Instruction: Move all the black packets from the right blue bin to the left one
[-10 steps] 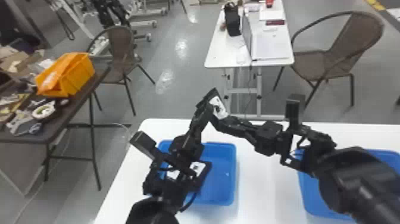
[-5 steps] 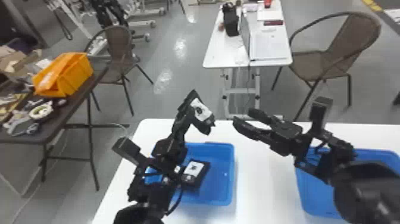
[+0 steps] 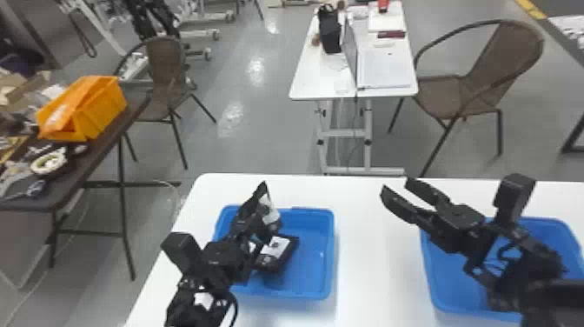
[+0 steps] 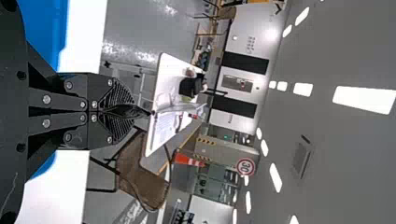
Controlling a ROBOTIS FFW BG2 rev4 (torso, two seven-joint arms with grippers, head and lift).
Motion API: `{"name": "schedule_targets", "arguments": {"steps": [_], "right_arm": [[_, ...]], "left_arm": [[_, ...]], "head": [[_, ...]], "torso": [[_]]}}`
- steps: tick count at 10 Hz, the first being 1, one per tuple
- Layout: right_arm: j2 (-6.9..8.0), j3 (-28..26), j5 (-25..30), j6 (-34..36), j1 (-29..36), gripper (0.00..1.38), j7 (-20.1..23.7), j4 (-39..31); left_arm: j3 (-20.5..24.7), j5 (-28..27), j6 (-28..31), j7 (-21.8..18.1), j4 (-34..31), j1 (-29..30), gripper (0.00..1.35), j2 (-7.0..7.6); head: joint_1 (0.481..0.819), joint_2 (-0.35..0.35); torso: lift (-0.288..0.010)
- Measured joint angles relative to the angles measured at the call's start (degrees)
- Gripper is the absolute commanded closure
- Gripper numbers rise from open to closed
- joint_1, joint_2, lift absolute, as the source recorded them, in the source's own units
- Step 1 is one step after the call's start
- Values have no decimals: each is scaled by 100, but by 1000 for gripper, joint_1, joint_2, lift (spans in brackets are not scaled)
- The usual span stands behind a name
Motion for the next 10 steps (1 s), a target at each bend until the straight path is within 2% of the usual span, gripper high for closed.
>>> {"name": "schedule_targets", "arguments": {"steps": [1, 2, 3, 4, 5, 7, 10], "right_arm": [[0, -83, 6, -8, 103, 492, -15, -41], [0, -146, 60, -9, 150, 489, -52, -66], [0, -202, 194, -11, 203, 489, -193, -138], [0, -264, 298, -13, 296, 489, -391, -228], [0, -356, 333, -19, 429, 492, -553, -311], [0, -686, 394, 34, 929, 489, -1184, -710], [0, -1333, 674, 304, 1677, 487, -1691, -1165]], "left_arm": [[27, -44, -15, 0, 114, 43, 814, 0], [30, 43, -78, 0, 185, 60, 229, 0], [28, 92, -183, 0, 213, 58, 4, 0], [19, 126, -296, 0, 218, 42, 116, 0], [8, 165, -381, 5, 208, 34, 140, 0], [-16, 317, -495, 15, 174, 15, 140, 0], [-28, 468, -483, 18, 120, 25, 147, 0]], "head": [[695, 189], [695, 184], [695, 178], [695, 167], [695, 161], [695, 117], [695, 43]], "torso": [[0], [0], [0], [0], [0], [0], [0]]}}
